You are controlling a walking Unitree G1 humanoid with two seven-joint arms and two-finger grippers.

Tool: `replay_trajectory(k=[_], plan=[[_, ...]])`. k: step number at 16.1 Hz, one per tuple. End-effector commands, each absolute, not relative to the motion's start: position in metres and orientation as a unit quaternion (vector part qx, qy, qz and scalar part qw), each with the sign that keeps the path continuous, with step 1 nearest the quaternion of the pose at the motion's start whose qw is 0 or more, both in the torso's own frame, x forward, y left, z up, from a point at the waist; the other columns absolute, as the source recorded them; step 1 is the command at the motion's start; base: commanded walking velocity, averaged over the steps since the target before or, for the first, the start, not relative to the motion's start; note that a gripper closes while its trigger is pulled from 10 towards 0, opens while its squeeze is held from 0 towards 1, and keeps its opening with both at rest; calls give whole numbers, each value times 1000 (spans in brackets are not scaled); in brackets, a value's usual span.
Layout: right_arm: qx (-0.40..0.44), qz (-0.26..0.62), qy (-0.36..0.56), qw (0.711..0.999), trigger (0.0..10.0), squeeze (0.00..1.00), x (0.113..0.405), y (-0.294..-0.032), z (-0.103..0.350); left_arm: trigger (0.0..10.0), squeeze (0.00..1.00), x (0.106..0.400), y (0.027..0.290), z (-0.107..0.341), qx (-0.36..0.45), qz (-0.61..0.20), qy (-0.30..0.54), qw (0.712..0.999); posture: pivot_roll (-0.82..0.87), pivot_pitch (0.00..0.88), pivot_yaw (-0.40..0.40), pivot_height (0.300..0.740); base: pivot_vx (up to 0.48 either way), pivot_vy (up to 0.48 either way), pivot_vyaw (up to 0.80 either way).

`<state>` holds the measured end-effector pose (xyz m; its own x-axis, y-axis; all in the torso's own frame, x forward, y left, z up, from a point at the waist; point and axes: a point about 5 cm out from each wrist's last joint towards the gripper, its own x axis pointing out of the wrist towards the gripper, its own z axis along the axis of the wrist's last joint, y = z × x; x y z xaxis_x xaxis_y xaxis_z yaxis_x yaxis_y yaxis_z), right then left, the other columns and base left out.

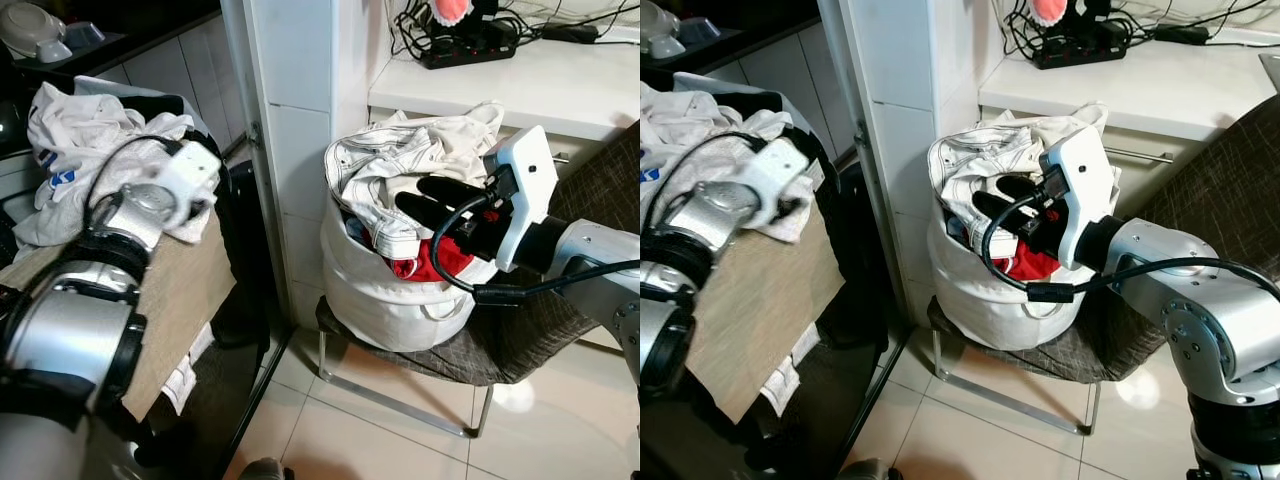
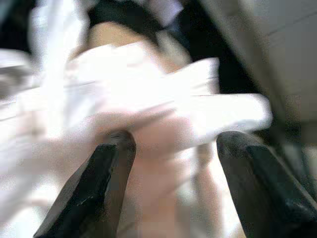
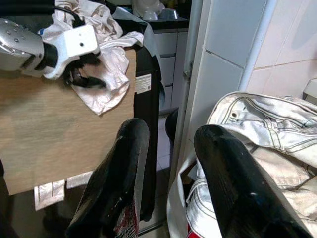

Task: Clothes washing

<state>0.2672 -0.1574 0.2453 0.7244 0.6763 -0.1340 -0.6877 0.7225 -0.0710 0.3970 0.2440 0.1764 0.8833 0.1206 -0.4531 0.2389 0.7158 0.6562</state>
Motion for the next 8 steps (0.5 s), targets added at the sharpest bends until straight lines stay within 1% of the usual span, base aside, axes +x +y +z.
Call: replay_trajectory(k=[1,3,4,5,6,7,8], plan=[[-68,366,48,927,10000,0,265,-159,247,10000,0,399,252,191,397,0,223,890,-63,0,84,740,0,0,0],[-71,360,45,929,10000,0,267,-162,248,10000,0,401,270,216,455,71,184,868,-59,0,79,740,0,0,0],[-72,359,45,929,10000,0,267,-162,249,10000,0,400,275,223,473,93,174,859,-59,0,79,740,0,0,0],[-74,357,43,930,10000,0,269,-162,250,10000,0,400,288,251,510,165,124,835,-56,0,74,740,0,0,0],[-75,353,40,932,10000,0,271,-163,251,10000,0,397,298,279,542,230,67,805,-57,0,75,740,0,0,0],[-76,351,39,932,10000,0,272,-163,252,10000,0,396,301,290,553,255,44,792,-57,0,76,740,0,0,0],[-77,348,37,933,10000,0,273,-164,253,10000,0,393,305,313,553,293,2,780,-57,0,76,740,0,0,0]])
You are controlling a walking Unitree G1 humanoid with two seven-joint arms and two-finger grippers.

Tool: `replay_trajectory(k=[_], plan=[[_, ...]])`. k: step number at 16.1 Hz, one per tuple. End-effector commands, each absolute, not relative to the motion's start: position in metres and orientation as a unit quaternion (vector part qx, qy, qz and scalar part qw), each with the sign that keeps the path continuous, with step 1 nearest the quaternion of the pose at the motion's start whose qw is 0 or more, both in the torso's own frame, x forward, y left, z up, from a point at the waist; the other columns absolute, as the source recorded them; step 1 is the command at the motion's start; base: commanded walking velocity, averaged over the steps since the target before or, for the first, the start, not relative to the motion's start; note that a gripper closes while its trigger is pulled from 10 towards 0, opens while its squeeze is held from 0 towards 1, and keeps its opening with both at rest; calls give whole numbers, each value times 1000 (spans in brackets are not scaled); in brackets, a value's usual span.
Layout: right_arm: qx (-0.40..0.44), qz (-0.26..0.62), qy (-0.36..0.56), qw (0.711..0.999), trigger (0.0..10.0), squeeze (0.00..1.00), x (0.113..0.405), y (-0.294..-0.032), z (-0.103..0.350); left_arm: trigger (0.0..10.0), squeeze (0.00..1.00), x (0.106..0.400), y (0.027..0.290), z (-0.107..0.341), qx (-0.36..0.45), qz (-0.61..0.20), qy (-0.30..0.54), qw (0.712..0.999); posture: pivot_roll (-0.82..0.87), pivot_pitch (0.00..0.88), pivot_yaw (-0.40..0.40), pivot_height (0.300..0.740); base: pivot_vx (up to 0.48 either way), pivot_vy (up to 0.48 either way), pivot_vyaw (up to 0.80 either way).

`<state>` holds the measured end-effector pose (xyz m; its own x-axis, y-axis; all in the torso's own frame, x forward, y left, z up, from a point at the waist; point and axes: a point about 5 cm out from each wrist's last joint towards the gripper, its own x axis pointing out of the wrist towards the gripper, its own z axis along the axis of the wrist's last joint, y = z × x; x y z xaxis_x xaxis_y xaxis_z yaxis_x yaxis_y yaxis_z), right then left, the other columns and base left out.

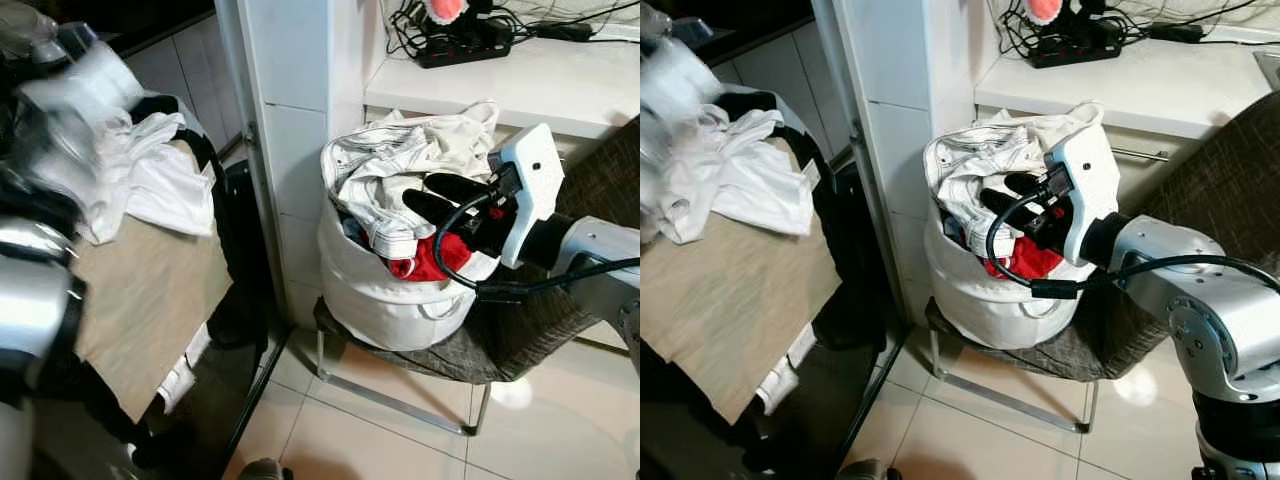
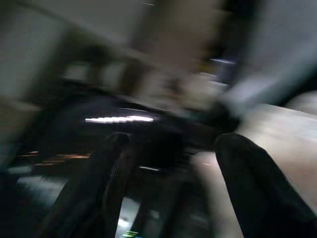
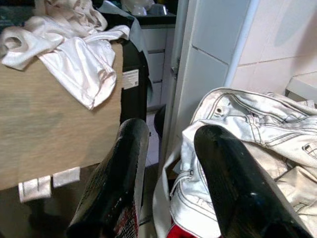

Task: Clothes washing

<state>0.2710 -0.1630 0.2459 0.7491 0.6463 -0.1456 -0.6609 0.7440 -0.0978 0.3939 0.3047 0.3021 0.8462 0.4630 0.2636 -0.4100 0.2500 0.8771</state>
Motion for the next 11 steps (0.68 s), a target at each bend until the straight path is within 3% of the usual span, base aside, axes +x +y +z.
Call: replay_trajectory(k=[1,2,3,5,6,7,8,10,11], plan=[[-77,347,36,934,10000,0,273,-164,253,10000,0,392,306,320,545,299,-11,783,-57,0,78,740,0,0,0],[-75,346,35,935,10000,0,273,-164,253,10000,0,396,301,313,461,259,3,849,-56,0,79,740,0,0,0],[-69,348,35,934,10000,0,272,-163,253,10000,0,407,275,282,340,128,49,930,-51,0,76,740,0,0,0],[-66,357,39,931,10000,0,270,-161,251,10000,0,413,247,253,234,20,75,969,-54,0,76,740,0,0,0],[-68,363,41,929,10000,0,269,-160,250,10000,0,413,238,238,206,-7,96,974,-55,0,75,740,0,0,0],[-69,366,42,927,10000,0,268,-159,250,10000,933,413,233,227,202,-18,111,973,-61,0,78,740,0,0,0],[-69,367,42,927,10000,0,268,-159,250,10000,1000,412,228,219,202,-30,120,972,-64,0,79,740,0,0,0],[-68,367,43,927,10000,0,267,-160,251,10000,1000,411,223,214,190,-52,125,972,-66,0,80,740,0,0,0],[-68,367,44,927,10000,0,266,-160,250,10000,1000,410,224,211,221,-53,130,965,-67,0,79,740,0,0,0]])
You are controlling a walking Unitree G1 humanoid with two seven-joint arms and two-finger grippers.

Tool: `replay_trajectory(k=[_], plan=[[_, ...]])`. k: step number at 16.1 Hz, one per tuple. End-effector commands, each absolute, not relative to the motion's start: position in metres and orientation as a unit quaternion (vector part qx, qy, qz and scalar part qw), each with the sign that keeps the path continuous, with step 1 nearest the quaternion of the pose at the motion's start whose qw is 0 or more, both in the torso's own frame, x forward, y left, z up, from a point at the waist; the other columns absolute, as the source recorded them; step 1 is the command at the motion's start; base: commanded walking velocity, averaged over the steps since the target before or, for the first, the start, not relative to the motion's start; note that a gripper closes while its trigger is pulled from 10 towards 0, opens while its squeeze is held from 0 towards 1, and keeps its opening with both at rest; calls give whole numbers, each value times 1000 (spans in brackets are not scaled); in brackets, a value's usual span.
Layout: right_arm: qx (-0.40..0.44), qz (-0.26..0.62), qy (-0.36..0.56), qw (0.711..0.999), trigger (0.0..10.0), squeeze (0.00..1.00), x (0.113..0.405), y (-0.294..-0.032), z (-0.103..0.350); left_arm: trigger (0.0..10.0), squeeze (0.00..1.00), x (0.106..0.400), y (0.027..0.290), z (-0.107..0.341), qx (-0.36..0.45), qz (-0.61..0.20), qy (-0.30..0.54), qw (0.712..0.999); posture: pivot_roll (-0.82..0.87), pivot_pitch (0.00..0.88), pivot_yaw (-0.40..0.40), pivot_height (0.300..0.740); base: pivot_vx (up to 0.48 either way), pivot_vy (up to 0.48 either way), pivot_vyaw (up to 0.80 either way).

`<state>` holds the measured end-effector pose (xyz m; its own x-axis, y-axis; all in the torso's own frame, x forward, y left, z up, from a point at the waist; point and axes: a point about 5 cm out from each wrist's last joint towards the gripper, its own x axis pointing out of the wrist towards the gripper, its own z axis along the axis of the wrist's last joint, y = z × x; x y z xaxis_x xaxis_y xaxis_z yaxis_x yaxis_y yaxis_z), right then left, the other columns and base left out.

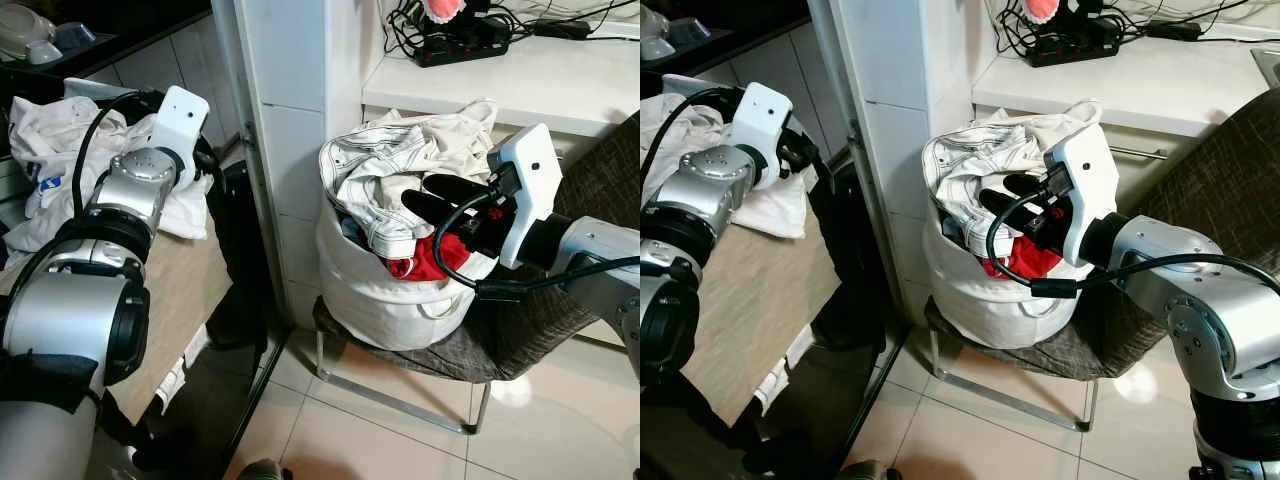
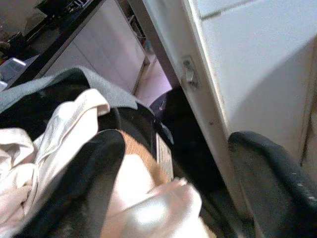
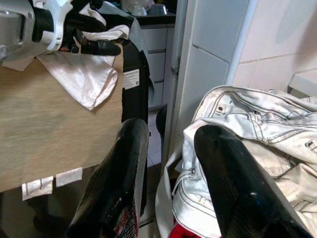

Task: Clothes washing

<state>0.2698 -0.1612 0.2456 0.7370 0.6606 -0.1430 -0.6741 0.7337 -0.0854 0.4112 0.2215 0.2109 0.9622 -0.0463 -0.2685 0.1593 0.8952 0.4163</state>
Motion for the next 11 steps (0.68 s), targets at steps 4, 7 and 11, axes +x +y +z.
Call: replay_trajectory(k=[4,7,11], plan=[[-69,373,48,924,10000,0,265,-158,248,10000,1000,404,237,193,378,-10,151,913,-71,0,83,740,0,0,0],[-88,387,66,916,10000,0,260,-154,242,10000,0,401,246,188,403,33,157,901,-73,0,85,740,0,0,0],[-91,415,74,902,10000,0,253,-142,229,5059,0,395,257,177,402,47,194,894,-72,0,87,740,0,0,0]])
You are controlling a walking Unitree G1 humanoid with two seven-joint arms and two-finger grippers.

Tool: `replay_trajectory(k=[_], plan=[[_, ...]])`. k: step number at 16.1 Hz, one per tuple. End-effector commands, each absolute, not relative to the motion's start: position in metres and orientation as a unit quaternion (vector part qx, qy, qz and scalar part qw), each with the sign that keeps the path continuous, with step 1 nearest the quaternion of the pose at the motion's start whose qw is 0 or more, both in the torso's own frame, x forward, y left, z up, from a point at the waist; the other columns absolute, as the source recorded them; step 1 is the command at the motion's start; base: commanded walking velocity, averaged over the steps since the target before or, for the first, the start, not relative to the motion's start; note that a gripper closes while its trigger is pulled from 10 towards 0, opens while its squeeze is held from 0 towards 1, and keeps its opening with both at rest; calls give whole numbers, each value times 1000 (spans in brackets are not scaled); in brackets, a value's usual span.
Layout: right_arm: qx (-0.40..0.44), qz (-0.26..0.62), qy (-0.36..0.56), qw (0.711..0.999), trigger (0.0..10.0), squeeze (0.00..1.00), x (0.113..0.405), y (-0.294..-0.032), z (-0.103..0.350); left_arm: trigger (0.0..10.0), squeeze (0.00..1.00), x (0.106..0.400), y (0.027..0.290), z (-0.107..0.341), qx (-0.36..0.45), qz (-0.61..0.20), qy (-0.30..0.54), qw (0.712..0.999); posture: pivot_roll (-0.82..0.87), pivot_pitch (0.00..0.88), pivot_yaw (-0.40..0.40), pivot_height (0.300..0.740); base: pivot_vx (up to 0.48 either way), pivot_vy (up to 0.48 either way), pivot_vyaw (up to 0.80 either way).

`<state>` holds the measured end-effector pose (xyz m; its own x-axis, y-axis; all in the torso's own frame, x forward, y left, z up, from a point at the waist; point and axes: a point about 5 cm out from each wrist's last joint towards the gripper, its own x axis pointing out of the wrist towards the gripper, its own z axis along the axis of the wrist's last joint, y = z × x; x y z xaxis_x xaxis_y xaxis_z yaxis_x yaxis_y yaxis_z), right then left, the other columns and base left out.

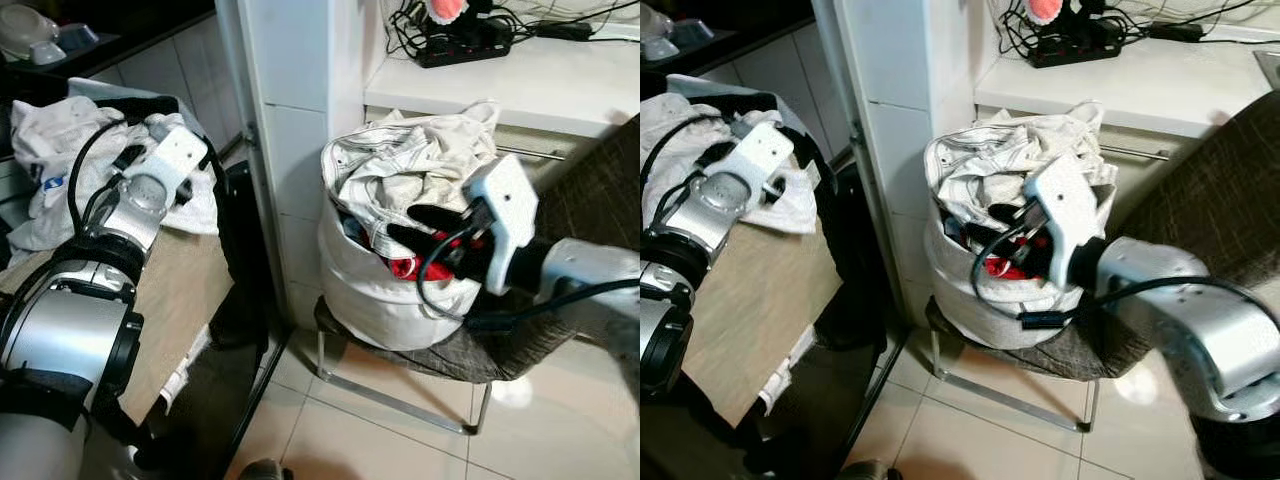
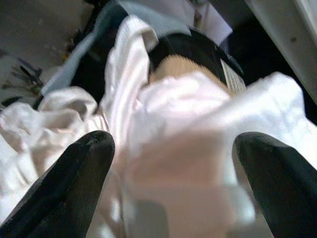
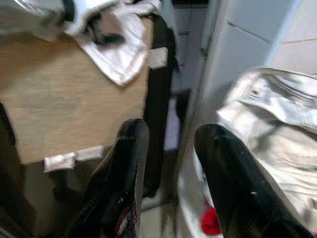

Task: Clothes washing

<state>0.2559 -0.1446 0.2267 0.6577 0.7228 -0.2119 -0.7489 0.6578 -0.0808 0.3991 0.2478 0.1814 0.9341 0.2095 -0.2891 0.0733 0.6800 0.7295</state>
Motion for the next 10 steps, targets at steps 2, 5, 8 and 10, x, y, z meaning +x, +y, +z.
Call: replay_trajectory(k=[2,5,8,10], plan=[[-74,433,67,896,10000,0,250,-133,226,0,0,392,262,173,411,64,197,888,-70,0,87,740,0,0,0],[-71,436,69,895,10000,0,250,-129,223,0,0,391,264,173,409,70,198,888,-69,0,87,740,0,0,0],[-69,438,66,894,10000,0,249,-125,221,0,0,390,270,174,406,80,202,888,-68,0,87,740,0,0,0],[-70,437,66,894,10000,0,249,-124,221,0,0,390,271,174,406,82,203,887,-70,0,90,740,0,0,0]])
